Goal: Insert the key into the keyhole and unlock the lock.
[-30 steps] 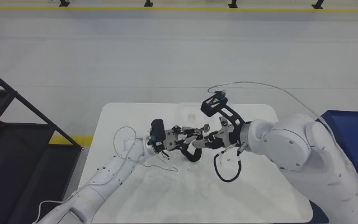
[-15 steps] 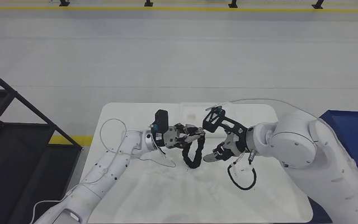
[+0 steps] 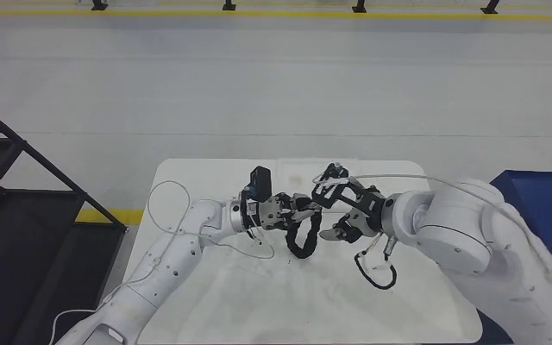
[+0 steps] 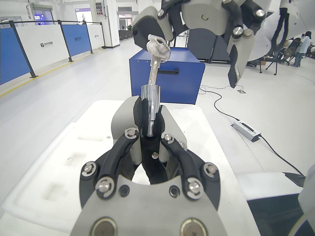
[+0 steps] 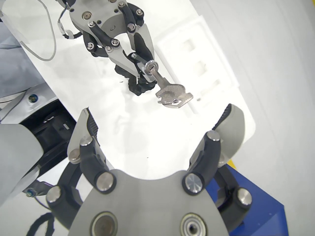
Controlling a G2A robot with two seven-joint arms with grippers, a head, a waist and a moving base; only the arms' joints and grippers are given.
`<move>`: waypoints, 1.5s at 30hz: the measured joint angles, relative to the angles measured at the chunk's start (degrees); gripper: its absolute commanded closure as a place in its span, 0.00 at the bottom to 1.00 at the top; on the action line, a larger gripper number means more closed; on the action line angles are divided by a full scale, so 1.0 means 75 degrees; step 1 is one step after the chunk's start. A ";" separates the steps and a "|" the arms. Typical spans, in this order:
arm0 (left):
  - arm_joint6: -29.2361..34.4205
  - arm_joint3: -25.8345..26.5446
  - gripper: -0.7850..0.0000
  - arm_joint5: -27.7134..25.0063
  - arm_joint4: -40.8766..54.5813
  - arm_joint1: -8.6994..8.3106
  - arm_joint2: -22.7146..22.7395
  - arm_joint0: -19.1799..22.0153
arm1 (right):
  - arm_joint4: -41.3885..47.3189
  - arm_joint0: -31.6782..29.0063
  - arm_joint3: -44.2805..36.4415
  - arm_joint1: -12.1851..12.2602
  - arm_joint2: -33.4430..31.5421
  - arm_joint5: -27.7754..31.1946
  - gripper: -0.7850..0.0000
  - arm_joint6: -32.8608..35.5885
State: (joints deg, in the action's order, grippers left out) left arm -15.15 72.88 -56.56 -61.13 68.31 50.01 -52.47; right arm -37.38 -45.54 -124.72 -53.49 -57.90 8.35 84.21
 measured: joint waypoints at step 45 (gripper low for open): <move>0.1230 0.0605 1.00 -0.0192 0.0357 -0.0452 -0.0149 0.0392 | 0.0382 0.2048 0.0227 0.0824 0.2043 0.2089 0.52 -0.0524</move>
State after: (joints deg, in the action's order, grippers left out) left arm -5.93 77.41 -58.00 -58.45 64.92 48.89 -49.53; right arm -34.52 -30.18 -123.01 -47.31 -42.58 24.01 80.28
